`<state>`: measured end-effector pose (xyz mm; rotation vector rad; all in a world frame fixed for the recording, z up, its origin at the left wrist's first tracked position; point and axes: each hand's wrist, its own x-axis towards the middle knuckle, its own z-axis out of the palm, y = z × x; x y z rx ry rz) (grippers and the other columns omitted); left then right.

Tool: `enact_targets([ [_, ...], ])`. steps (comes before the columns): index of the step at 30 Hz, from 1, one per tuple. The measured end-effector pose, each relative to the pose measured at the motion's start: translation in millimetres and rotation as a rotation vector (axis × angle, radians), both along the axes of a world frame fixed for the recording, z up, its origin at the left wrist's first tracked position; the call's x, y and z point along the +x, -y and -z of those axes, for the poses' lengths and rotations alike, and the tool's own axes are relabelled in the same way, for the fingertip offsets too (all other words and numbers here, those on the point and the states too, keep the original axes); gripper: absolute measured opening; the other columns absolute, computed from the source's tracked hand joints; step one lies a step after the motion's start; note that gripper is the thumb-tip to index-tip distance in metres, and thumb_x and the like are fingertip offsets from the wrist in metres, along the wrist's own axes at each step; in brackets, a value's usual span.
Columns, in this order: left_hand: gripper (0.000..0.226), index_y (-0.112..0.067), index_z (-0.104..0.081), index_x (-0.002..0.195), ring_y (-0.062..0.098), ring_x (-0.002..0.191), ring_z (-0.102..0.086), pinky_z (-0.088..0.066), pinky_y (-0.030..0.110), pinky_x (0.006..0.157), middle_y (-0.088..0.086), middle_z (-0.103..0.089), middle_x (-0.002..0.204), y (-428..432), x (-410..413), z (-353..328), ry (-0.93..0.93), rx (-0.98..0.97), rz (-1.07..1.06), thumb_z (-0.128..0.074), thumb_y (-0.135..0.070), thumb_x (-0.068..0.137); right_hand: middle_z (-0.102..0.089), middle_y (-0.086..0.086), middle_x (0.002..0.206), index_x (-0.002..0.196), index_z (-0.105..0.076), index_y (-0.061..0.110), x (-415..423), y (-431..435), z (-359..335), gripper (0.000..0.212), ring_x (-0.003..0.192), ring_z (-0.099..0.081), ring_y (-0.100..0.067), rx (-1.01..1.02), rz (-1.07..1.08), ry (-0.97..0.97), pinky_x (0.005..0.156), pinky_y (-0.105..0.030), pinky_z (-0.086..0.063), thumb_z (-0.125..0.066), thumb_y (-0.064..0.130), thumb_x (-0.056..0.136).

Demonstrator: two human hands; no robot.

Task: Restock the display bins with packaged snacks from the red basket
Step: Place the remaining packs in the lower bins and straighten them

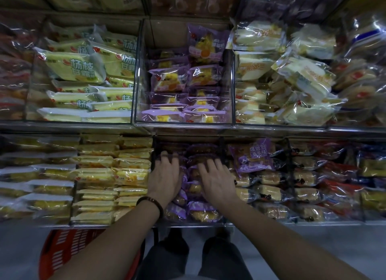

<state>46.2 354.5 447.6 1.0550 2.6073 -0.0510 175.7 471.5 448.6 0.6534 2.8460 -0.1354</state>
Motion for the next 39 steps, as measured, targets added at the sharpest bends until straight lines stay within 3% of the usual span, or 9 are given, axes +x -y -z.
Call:
enact_targets([
  [3,0.038,-0.026,-0.050,0.135,0.028,0.117,-0.055,-0.052,0.041,0.088,0.009,-0.048,0.133,20.6,10.8,-2.6,-0.049,0.033,0.176,-0.057,-0.042,0.101,-0.057,-0.014,0.125,0.136,-0.056,0.020,13.3,17.9,9.8,0.059,0.113,-0.055,-0.034,-0.031,0.005,-0.022,0.088,-0.045,-0.051,-0.068,0.030,0.079],
  [7,0.039,-0.030,-0.056,0.139,0.027,0.122,-0.055,-0.049,0.040,0.101,0.006,-0.049,0.140,44.7,16.3,10.5,-0.005,0.027,0.240,-0.046,-0.044,0.104,-0.043,-0.019,0.152,0.158,-0.035,0.022,18.7,31.7,23.4,0.068,0.142,-0.039,-0.040,-0.101,0.045,0.046,0.111,-0.050,-0.043,-0.054,0.033,0.094],
  [10,0.045,-0.026,-0.050,0.147,0.029,0.130,-0.049,-0.042,0.041,0.114,0.009,-0.042,0.147,43.6,18.2,16.4,0.031,-0.003,0.275,-0.039,-0.043,0.107,-0.032,-0.018,0.158,0.163,-0.024,0.019,14.7,32.5,25.4,0.075,0.147,-0.030,-0.039,-0.131,0.014,0.160,0.121,-0.048,-0.032,-0.054,0.036,0.097],
  [14,0.045,-0.027,-0.053,0.143,0.030,0.128,-0.046,-0.044,0.042,0.109,0.011,-0.041,0.144,39.3,16.8,10.3,0.040,-0.035,0.269,-0.048,-0.043,0.102,-0.043,-0.013,0.145,0.152,-0.041,0.020,9.3,23.3,10.3,0.069,0.133,-0.043,-0.033,-0.154,0.002,0.134,0.109,-0.044,-0.043,-0.064,0.034,0.088],
  [18,0.049,-0.027,-0.057,0.139,0.028,0.133,-0.042,-0.045,0.042,0.107,0.008,-0.041,0.146,46.7,9.8,1.1,0.029,-0.096,0.361,-0.060,-0.042,0.093,-0.048,-0.012,0.139,0.143,-0.049,0.015,17.0,9.5,2.6,0.072,0.129,-0.046,-0.031,-0.089,-0.077,0.189,0.108,-0.044,-0.042,-0.081,0.038,0.083],
  [24,0.062,-0.030,-0.051,0.146,0.028,0.134,-0.044,-0.042,0.043,0.108,0.004,-0.050,0.146,41.9,2.0,1.3,-0.021,-0.240,0.441,-0.074,-0.035,0.089,-0.057,-0.013,0.133,0.137,-0.049,0.012,16.4,16.9,12.0,0.059,0.122,-0.052,-0.032,-0.005,-0.125,0.268,0.101,-0.043,-0.043,-0.076,0.026,0.086],
  [29,0.060,-0.029,-0.050,0.146,0.030,0.136,-0.044,-0.032,0.047,0.112,0.006,-0.056,0.143,27.0,-2.5,7.2,-0.159,-0.348,0.592,-0.071,-0.036,0.091,-0.058,-0.015,0.131,0.133,-0.049,0.010,9.3,14.5,10.2,0.051,0.120,-0.053,-0.034,0.034,-0.169,0.296,0.104,-0.045,-0.040,-0.071,0.017,0.088],
  [33,0.050,-0.029,-0.056,0.143,0.032,0.133,-0.046,-0.035,0.047,0.109,0.008,-0.054,0.143,21.7,1.4,18.9,-0.166,-0.355,0.560,-0.066,-0.035,0.095,-0.059,-0.017,0.130,0.133,-0.050,0.008,6.5,12.6,14.0,0.044,0.120,-0.053,-0.036,0.037,-0.178,0.283,0.103,-0.048,-0.039,-0.064,0.016,0.092],
  [39,0.047,-0.022,-0.055,0.142,0.034,0.126,-0.050,-0.038,0.046,0.104,0.009,-0.056,0.138,19.5,4.1,27.6,-0.151,-0.318,0.488,-0.062,-0.031,0.096,-0.068,-0.011,0.113,0.119,-0.060,0.013,2.6,8.2,25.3,0.045,0.099,-0.064,-0.033,0.032,-0.192,0.259,0.089,-0.046,-0.047,-0.077,0.027,0.080],
])
